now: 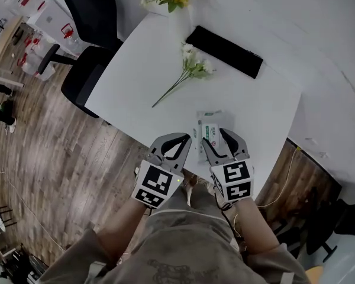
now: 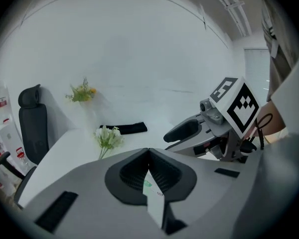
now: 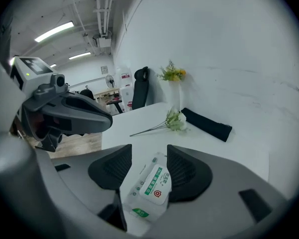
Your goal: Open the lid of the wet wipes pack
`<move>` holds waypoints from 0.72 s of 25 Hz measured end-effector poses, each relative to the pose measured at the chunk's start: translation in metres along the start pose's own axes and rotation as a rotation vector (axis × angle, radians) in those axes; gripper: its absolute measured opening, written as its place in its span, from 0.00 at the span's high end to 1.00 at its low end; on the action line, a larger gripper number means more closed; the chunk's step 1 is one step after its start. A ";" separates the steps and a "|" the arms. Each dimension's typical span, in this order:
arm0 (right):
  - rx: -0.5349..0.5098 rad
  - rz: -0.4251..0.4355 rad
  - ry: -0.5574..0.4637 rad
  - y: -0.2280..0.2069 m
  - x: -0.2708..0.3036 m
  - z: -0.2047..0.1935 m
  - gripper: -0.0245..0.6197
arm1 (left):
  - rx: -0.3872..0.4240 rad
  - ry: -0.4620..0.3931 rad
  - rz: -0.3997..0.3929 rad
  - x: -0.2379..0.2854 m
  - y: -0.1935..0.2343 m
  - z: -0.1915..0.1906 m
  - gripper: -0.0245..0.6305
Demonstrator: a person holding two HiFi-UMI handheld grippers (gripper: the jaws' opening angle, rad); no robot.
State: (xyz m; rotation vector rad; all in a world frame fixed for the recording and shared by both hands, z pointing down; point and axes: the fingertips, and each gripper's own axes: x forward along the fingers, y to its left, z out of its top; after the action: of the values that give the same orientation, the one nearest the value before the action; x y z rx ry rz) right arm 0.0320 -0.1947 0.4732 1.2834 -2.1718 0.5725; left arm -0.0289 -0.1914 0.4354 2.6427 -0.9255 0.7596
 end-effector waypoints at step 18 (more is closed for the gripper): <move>-0.030 -0.038 0.133 0.002 0.073 -0.085 0.60 | -0.134 0.216 -0.142 0.087 -0.020 -0.126 0.94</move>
State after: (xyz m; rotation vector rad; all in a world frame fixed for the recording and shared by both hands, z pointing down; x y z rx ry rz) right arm 0.0217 -0.1905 0.5851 1.2325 -2.0361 0.5911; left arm -0.0080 -0.1717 0.5874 2.4221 -0.6985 0.8933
